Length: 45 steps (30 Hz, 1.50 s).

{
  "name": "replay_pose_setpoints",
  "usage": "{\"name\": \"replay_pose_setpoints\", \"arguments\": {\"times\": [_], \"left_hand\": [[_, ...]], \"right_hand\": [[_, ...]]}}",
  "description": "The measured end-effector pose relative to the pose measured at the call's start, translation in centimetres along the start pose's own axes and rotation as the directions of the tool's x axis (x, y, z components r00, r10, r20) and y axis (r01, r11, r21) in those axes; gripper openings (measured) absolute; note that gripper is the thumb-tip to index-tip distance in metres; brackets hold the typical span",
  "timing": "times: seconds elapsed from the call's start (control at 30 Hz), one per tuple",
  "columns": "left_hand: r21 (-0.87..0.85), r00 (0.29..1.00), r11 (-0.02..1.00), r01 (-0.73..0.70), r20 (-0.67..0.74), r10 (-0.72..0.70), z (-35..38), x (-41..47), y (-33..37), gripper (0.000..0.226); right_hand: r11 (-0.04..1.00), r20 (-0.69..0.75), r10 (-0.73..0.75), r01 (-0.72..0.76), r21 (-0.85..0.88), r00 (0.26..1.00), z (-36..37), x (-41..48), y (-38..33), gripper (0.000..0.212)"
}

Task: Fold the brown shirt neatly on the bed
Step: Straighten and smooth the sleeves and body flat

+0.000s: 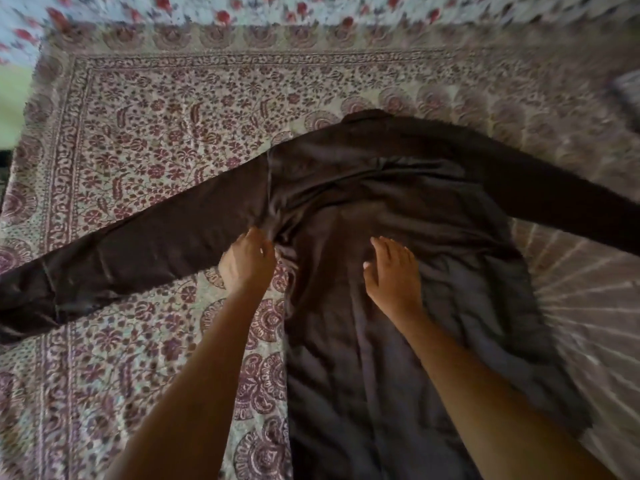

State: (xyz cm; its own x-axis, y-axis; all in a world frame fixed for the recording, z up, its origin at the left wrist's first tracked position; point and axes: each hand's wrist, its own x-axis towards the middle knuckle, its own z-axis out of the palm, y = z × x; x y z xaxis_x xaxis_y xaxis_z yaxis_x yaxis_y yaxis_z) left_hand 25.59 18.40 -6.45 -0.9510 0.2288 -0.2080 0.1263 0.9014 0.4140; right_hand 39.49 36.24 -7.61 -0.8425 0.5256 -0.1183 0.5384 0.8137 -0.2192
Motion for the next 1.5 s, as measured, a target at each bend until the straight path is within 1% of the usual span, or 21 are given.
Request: {"name": "replay_pose_setpoints", "arguments": {"times": [0.1,0.17,0.23,0.33,0.43,0.53,0.6,0.7,0.8,0.87,0.93,1.0,1.07,1.17,1.23,1.27,1.33,1.4,1.43,1.47,1.5], "left_hand": [[0.016,0.999,1.000,0.021,0.039,-0.022,1.6,-1.2,3.8,0.024],[0.028,0.999,0.999,0.032,0.023,-0.032,2.7,-1.5,6.3,0.024],[0.025,1.000,0.999,0.030,0.000,-0.030,3.5,-1.1,8.4,0.024],[0.011,0.998,0.999,0.030,-0.061,-0.029,4.4,1.5,11.6,0.026],[0.003,0.991,1.000,0.021,-0.129,-0.021,5.1,5.6,13.7,0.027],[-0.039,0.986,0.999,-0.008,-0.166,0.001,6.1,10.5,14.7,0.029],[-0.064,0.987,0.997,-0.039,-0.159,0.029,7.0,13.6,15.1,0.033],[-0.122,0.986,0.992,-0.035,-0.167,0.014,7.9,18.4,15.8,0.041],[-0.125,0.992,0.992,0.017,-0.118,-0.032,8.9,22.4,15.4,0.044],[-0.127,0.997,0.991,0.046,-0.059,-0.053,9.6,24.5,14.9,0.036],[-0.116,0.999,0.992,0.040,-0.011,-0.041,10.0,25.7,14.5,0.025],[-0.098,1.000,0.995,0.005,0.001,-0.005,10.1,26.8,14.3,0.022],[-0.080,0.999,0.997,-0.026,-0.041,0.023,10.0,28.0,14.2,0.023],[-0.034,0.993,0.998,-0.044,-0.114,0.040,10.5,29.5,14.2,0.024],[-0.037,0.984,0.998,-0.041,-0.173,0.034,11.1,29.6,14.5,0.022],[-0.057,0.977,0.998,-0.033,-0.214,0.020,11.4,29.3,14.7,0.020],[-0.101,0.951,0.995,-0.026,-0.310,-0.006,11.7,28.2,15.4,0.018],[-0.089,0.920,0.994,-0.062,-0.390,0.023,11.8,26.1,16.0,0.017],[-0.075,0.906,0.990,-0.121,-0.416,0.079,11.9,24.6,16.3,0.017],[-0.056,0.890,0.974,-0.221,-0.421,0.177,12.1,23.1,16.4,0.018],[-0.017,0.872,0.944,-0.331,-0.389,0.298,12.5,21.4,16.5,0.023]], "right_hand": [[0.999,0.005,0.034,-0.034,-0.011,0.999,-1.2,0.7,5.1,0.053],[0.999,0.041,0.039,-0.038,-0.010,0.998,-2.1,2.1,8.3,0.050],[1.000,0.053,0.015,-0.015,-0.001,0.998,-3.0,4.0,10.7,0.047],[0.998,0.003,-0.062,0.062,-0.006,0.998,-4.2,8.3,14.1,0.045],[0.994,-0.063,-0.091,0.094,0.050,0.994,-5.0,13.3,15.6,0.042],[0.988,-0.130,-0.080,0.096,0.121,0.988,-4.8,18.6,16.0,0.035],[0.986,-0.134,-0.067,0.086,0.139,0.989,-4.4,22.2,16.1,0.031],[0.980,-0.118,-0.049,0.070,0.185,0.992,-3.4,27.7,16.3,0.038],[0.975,-0.021,-0.056,0.060,0.213,0.998,-2.1,32.0,16.5,0.047],[0.973,0.045,-0.044,0.033,0.229,0.998,-1.2,34.1,16.7,0.047],[0.969,0.010,-0.019,0.016,0.247,1.000,-0.5,35.6,17.2,0.041],[0.953,-0.042,0.005,0.007,0.304,0.999,-0.2,36.8,17.6,0.037],[0.938,-0.044,-0.006,0.021,0.345,0.999,-0.1,38.1,17.9,0.038],[0.954,-0.054,0.019,-0.002,0.299,0.998,0.3,39.6,17.6,0.034],[0.956,-0.141,0.062,-0.018,0.292,0.988,0.9,39.7,17.1,0.028],[0.949,-0.198,0.089,-0.023,0.315,0.976,1.2,39.3,16.8,0.026],[0.929,-0.294,0.107,0.010,0.370,0.950,1.7,38.0,16.4,0.028],[0.931,-0.380,0.027,0.115,0.346,0.924,2.1,36.0,16.1,0.034],[0.936,-0.412,-0.042,0.181,0.302,0.910,2.4,34.7,15.9,0.037],[0.935,-0.424,-0.125,0.250,0.253,0.897,2.6,33.3,15.7,0.040],[0.922,-0.408,-0.228,0.331,0.201,0.884,3.0,31.6,15.4,0.043]]}}
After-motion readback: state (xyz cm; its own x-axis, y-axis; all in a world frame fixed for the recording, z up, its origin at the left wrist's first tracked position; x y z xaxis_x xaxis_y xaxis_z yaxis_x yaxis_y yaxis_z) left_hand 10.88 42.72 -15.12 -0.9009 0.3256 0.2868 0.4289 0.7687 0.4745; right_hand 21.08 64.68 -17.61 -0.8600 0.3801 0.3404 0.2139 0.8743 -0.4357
